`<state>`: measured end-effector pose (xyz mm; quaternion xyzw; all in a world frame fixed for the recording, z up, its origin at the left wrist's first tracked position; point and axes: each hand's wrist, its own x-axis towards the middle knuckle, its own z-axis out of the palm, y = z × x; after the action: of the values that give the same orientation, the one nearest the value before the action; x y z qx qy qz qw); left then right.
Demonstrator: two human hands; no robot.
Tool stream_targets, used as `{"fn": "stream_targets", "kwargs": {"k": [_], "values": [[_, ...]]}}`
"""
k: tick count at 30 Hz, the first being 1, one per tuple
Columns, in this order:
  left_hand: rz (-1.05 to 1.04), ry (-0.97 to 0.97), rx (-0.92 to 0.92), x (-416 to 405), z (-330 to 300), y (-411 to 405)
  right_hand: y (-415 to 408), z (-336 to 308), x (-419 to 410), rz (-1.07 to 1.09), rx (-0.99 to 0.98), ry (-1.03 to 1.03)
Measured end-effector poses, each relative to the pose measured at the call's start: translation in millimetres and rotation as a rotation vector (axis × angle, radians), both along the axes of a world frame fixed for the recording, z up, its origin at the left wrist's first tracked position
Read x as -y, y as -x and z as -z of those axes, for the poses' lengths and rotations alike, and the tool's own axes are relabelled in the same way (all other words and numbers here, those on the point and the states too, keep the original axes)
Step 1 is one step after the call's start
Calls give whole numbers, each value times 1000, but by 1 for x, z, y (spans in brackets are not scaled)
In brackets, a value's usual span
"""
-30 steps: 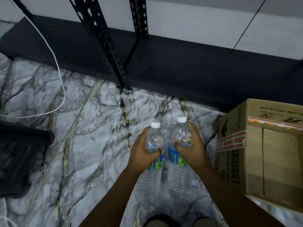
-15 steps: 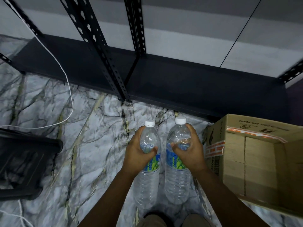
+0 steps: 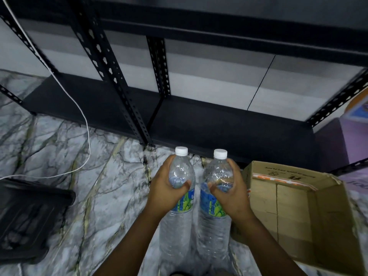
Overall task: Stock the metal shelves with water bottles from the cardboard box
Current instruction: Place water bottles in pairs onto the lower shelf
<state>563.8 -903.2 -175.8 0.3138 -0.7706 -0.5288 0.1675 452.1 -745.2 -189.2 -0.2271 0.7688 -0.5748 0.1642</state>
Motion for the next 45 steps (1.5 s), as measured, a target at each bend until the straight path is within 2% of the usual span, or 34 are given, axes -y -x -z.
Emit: {"fn": "stream_targets", "kwargs": {"k": [18, 29, 38, 45], "values": [[110, 183, -151, -24, -106, 63, 53, -117, -37, 66, -149, 111], [76, 296, -260, -44, -176, 102, 94, -194, -57, 36, -295, 241], [85, 399, -422, -21, -250, 119, 109, -276, -31, 55, -450, 332], [113, 505, -536, 30, -311, 127, 115, -329, 16, 163, -552, 328]]}}
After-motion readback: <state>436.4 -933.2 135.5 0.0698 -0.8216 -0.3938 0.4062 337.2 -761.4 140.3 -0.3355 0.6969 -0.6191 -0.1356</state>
